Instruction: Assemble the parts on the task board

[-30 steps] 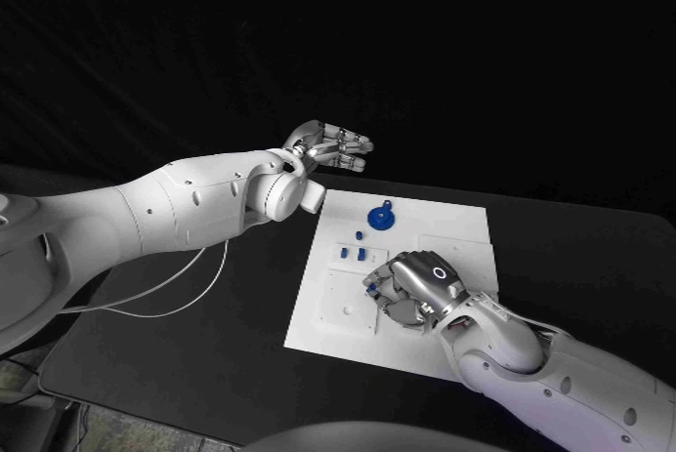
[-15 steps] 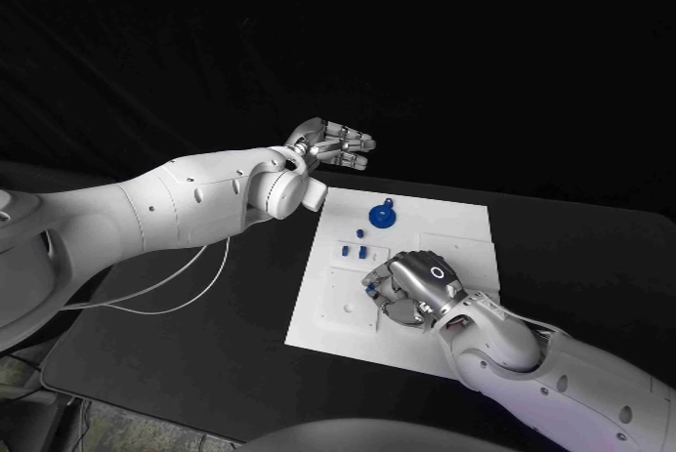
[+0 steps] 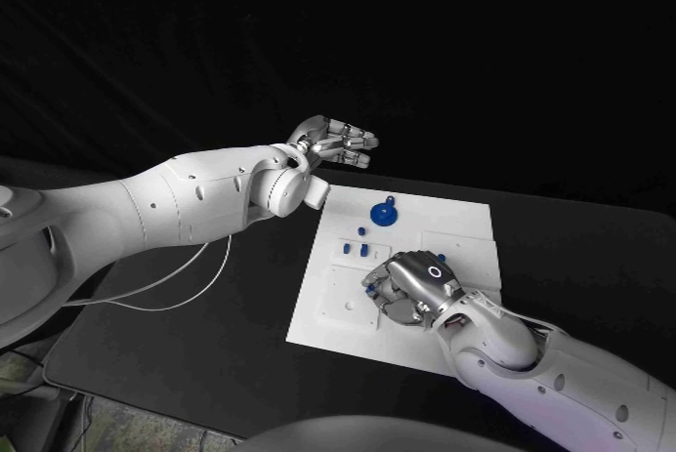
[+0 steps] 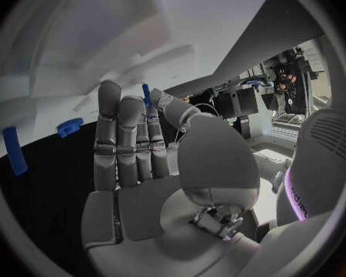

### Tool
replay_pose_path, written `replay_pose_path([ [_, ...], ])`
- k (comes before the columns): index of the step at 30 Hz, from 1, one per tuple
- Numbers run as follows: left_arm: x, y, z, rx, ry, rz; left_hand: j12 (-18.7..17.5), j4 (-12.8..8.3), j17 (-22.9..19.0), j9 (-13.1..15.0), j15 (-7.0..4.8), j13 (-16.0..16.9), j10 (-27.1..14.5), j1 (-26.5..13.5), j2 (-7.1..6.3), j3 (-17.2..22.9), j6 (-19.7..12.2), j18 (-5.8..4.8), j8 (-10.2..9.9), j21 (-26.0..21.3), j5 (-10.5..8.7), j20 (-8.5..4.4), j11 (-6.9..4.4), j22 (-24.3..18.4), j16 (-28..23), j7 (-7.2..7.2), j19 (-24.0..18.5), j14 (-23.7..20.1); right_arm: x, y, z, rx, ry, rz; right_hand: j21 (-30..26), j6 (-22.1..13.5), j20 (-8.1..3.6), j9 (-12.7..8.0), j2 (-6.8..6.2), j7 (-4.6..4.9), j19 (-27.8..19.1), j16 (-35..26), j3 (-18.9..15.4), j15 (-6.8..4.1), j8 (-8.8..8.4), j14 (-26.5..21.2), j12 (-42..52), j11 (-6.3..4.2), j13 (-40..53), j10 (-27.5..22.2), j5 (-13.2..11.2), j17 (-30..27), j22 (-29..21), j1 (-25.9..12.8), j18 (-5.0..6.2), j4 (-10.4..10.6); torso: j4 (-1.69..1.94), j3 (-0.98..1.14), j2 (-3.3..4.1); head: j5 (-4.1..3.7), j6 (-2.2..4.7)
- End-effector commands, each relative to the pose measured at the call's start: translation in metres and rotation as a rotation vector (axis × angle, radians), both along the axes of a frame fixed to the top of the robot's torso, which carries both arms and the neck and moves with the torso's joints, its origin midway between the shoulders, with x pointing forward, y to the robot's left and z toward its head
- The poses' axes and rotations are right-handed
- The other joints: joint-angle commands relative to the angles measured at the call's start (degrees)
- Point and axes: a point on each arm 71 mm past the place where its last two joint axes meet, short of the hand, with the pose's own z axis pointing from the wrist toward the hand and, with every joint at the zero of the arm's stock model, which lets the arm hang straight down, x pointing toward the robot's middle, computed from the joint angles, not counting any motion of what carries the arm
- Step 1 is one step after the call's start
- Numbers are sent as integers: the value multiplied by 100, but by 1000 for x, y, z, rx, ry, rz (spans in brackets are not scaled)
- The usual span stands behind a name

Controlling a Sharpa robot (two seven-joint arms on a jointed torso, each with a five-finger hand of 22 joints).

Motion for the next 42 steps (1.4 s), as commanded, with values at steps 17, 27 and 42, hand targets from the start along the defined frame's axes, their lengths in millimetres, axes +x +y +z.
replay_pose_path([
  [17,0,-3,0,-1,6,-21,-5,51,7,5,36,8,-30,3,76,-7,-38,-60,-3,28,-23,20,6,-24,-13,-1,9,-22,1,-1,-2,-33,-11,-32,14,27,-29,9,-7,4,204,46,65,-17,21,17,17,13,6,34,-146,-13,13,58,121,11,-9,8,-1,27,-46],
  [27,0,-3,0,-1,7,-23,-5,51,7,5,36,8,-30,3,76,-7,-38,-60,-3,28,-23,20,6,-24,-13,-1,9,-22,2,-1,-3,-45,-5,-37,14,30,-29,9,-15,4,203,51,69,-17,20,16,18,11,6,36,-169,-17,13,57,118,21,-1,6,1,34,-74],
  [42,0,-4,0,0,6,-23,-5,64,8,3,38,8,-37,19,69,-14,-43,-60,-7,32,-26,22,9,-53,-13,3,7,-27,2,-1,-6,-58,9,-34,13,31,-29,10,-17,4,203,55,63,-18,21,17,17,10,6,36,-160,-19,14,54,116,22,-5,4,-2,43,-114],
])
